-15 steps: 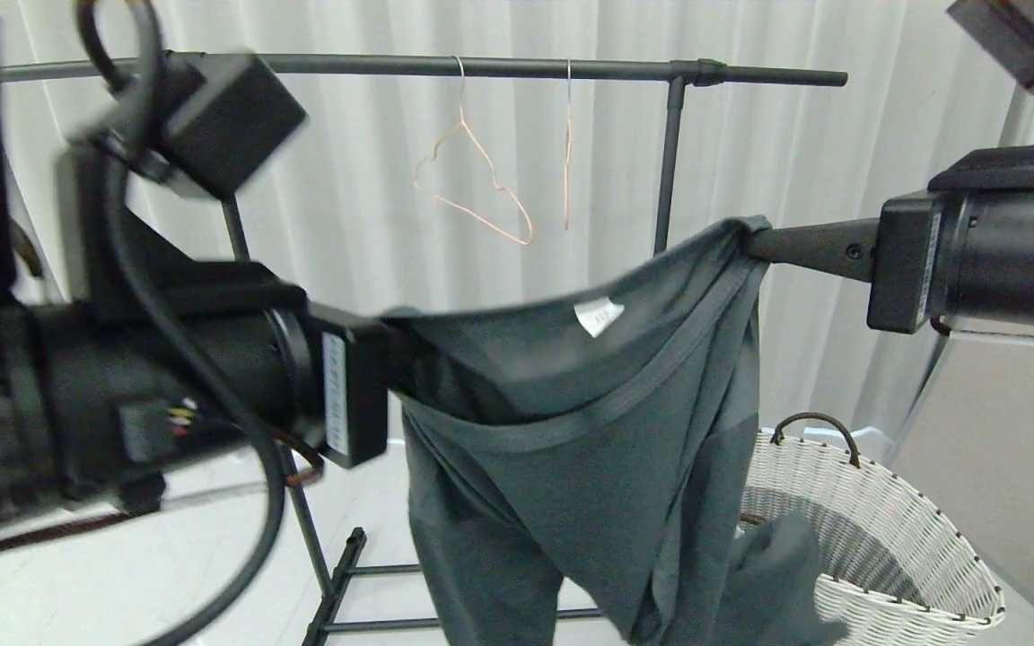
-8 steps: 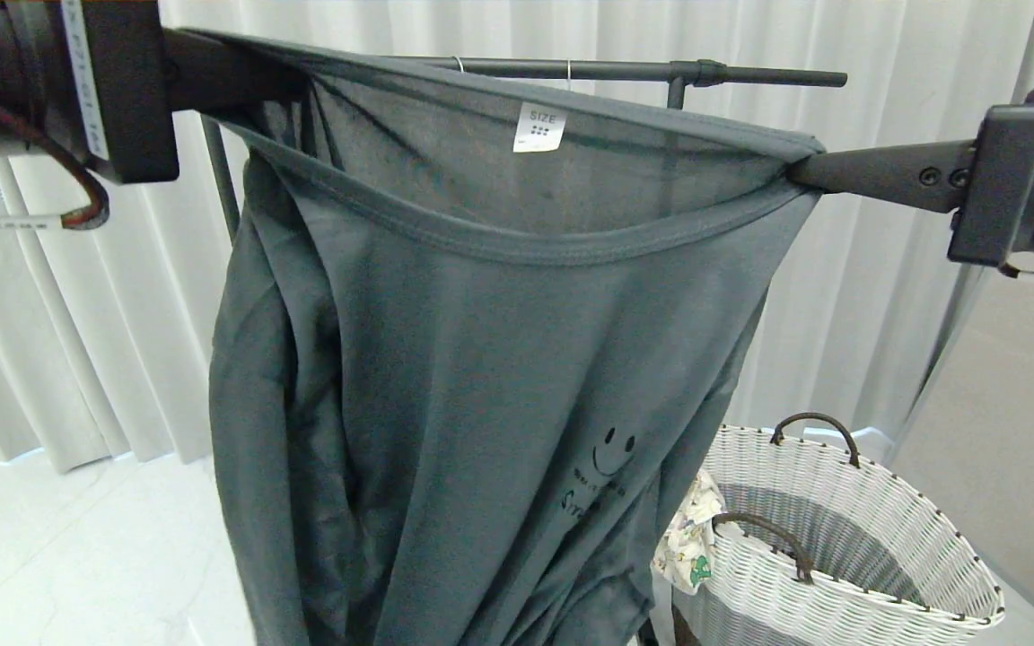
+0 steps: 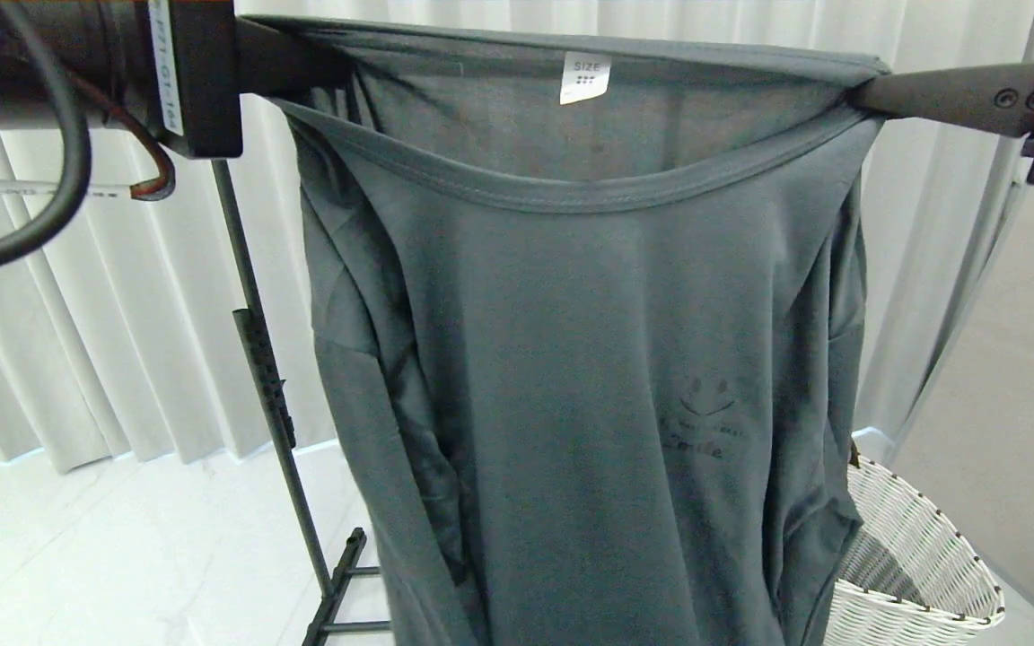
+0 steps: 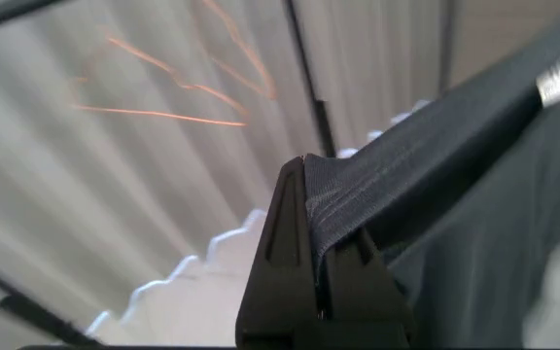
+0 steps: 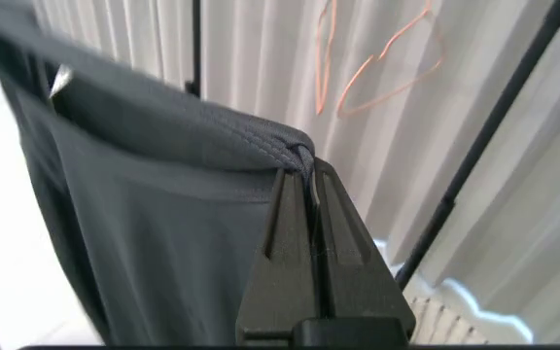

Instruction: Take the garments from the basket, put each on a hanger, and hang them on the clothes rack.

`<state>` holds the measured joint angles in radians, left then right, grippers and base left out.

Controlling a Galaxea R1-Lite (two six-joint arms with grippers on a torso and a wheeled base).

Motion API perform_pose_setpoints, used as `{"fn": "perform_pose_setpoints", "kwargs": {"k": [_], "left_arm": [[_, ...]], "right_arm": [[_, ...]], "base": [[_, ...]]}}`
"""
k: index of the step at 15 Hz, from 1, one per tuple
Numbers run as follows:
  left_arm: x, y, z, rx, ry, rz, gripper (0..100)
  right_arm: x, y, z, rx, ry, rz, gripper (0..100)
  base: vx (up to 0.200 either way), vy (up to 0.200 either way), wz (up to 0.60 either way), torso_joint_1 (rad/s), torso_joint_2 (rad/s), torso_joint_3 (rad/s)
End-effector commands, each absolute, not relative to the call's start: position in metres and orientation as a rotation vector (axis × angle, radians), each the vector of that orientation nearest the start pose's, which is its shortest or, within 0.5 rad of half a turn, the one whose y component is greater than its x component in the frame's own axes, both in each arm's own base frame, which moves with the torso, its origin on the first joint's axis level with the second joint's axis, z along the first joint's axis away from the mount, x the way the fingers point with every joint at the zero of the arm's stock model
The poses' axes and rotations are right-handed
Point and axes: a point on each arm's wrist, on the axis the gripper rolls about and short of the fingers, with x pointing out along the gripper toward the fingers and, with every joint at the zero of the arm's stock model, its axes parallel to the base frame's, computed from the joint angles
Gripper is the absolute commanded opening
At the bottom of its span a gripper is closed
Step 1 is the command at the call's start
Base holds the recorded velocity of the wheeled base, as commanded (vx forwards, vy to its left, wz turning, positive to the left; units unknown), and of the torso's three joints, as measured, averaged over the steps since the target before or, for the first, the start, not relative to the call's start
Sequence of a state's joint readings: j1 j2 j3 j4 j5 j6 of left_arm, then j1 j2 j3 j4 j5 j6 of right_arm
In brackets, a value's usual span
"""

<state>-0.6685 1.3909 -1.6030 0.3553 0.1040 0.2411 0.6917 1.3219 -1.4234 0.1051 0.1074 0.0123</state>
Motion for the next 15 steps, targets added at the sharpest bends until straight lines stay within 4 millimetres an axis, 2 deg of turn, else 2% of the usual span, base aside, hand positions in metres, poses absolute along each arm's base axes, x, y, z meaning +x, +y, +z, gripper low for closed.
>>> {"fn": "perform_pose_setpoints", "kwargs": {"k": [1,2,5,7,9,11,13,15], "left_arm": [[0.164,-0.127,0.385,0.291,0.090,-0.598,0],[0.164,-0.127,0.384,0.285,0.088,-0.650,0],[0.169,-0.133,0.383,0.285,0.085,-0.659,0],[0.188,-0.152,0.383,0.265,0.020,-0.665,0],[0.203,-0.166,0.387,0.254,-0.003,-0.667,0],[0.216,-0.178,0.391,0.210,-0.004,-0.671,0],[0.224,-0.194,0.391,0.174,0.002,-0.692,0],[0.228,-0.198,0.385,0.186,0.034,-0.697,0]], "right_arm": [[0.152,0.120,0.389,0.016,-0.010,0.778,0],[0.153,0.113,0.394,0.003,-0.020,0.767,0],[0.149,0.106,0.396,-0.025,0.013,0.753,0],[0.131,0.094,0.408,-0.032,0.046,0.781,0],[0.108,0.081,0.416,-0.031,0.099,0.907,0],[0.092,0.074,0.416,-0.027,0.167,1.040,0],[0.084,0.075,0.413,-0.021,0.196,1.179,0],[0.079,0.082,0.412,-0.020,0.208,1.268,0]], "base": [[0.000,0.000,0.00,0.000,0.00,0.000],[0.000,0.000,0.00,0.000,0.00,0.000],[0.000,0.000,0.00,0.000,0.00,0.000],[0.000,0.000,0.00,0.000,0.00,0.000],[0.000,0.000,0.00,0.000,0.00,0.000],[0.000,0.000,0.00,0.000,0.00,0.000],[0.000,0.000,0.00,0.000,0.00,0.000],[0.000,0.000,0.00,0.000,0.00,0.000]]}}
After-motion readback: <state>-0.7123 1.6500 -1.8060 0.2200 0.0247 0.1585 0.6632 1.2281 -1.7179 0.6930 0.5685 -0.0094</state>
